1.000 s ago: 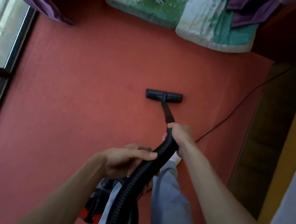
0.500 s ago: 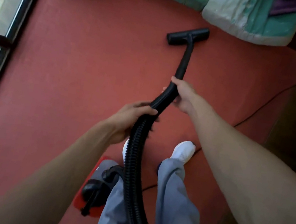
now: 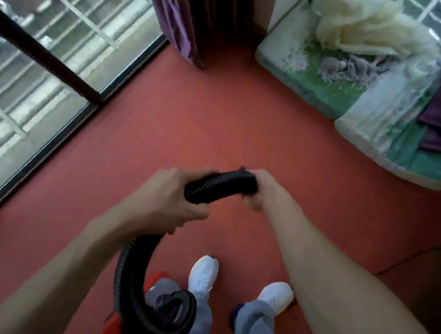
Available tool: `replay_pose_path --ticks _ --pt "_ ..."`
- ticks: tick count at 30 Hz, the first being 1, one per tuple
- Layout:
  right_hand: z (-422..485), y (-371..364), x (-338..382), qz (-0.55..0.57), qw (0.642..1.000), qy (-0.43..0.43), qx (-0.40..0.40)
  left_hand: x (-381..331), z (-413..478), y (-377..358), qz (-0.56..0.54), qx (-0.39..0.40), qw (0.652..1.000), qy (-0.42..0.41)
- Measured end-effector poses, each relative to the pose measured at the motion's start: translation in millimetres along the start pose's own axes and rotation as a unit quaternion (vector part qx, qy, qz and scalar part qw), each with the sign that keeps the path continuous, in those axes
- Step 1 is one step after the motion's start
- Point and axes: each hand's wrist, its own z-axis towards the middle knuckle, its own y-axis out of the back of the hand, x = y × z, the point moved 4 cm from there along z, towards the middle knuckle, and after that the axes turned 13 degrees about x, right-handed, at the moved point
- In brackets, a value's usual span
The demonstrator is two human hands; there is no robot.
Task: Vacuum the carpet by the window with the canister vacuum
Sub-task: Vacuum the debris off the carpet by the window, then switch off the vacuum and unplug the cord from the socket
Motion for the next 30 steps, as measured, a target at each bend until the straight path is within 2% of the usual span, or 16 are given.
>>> replay_pose_path --ticks 3,5,9,11,14,17,19,22,23,26,27,28,30 --pt "-13.8 -27.9 4.0 -0.129 0.99 -0.05 0.011 10.5 -27.1 -23.9 -0.1 -0.025 0.995 -0.003" --pt "-12.9 -40.2 1.2 -0.165 0.983 -0.079 -0.004 24.8 -34.6 -32.5 -0.138 -0.034 0.99 0.004" --pt "3.6 -66.2 -5.3 -0.245 0.968 -0.053 0.012 46.7 -18.0 -37.7 -0.087 -0.032 0.995 0.046" --pt "14.4 -75.7 -1.0 -0.288 0.957 -0.021 0.025 53.5 4.7 -46.8 -0.102 -0.039 0.991 0.075" --pt "35.9 -69.0 24.5 -0.408 0.913 0.025 0.013 46.2 45.2 -74.9 -0.208 -0.075 0.97 0.1" --pt "54.5 -66.3 66.8 -0.51 0.859 0.036 0.023 24.2 88.8 -94.0 -0.325 -0.163 0.927 0.098" --pt "60.3 -72.5 100.4 -0.57 0.819 0.06 0.038 3.2 120.8 -95.0 -0.341 -0.228 0.907 0.096" --pt "61.3 -85.9 151.4 -0.67 0.735 0.09 0.061 -29.3 169.7 -98.1 -0.364 -0.298 0.881 0.058" --pt "63.6 -88.9 165.2 -0.711 0.694 0.098 0.061 -37.6 186.1 -98.7 -0.362 -0.309 0.878 0.052" --pt "74.1 -78.0 186.2 -0.852 0.51 0.117 -0.003 -47.1 237.4 -101.2 -0.347 -0.311 0.883 0.053" --pt "79.2 -69.2 184.5 -0.874 0.467 0.129 -0.019 -44.2 254.1 -102.5 -0.34 -0.308 0.887 0.05" --pt "89.9 -56.5 181.7 -0.883 0.447 0.144 -0.024 -38.7 271.1 -106.8 -0.335 -0.298 0.893 0.046" --pt "115.9 -23.8 175.1 -0.877 0.45 0.164 -0.044 -24.3 302.2 -123.4 -0.32 -0.262 0.91 0.031"
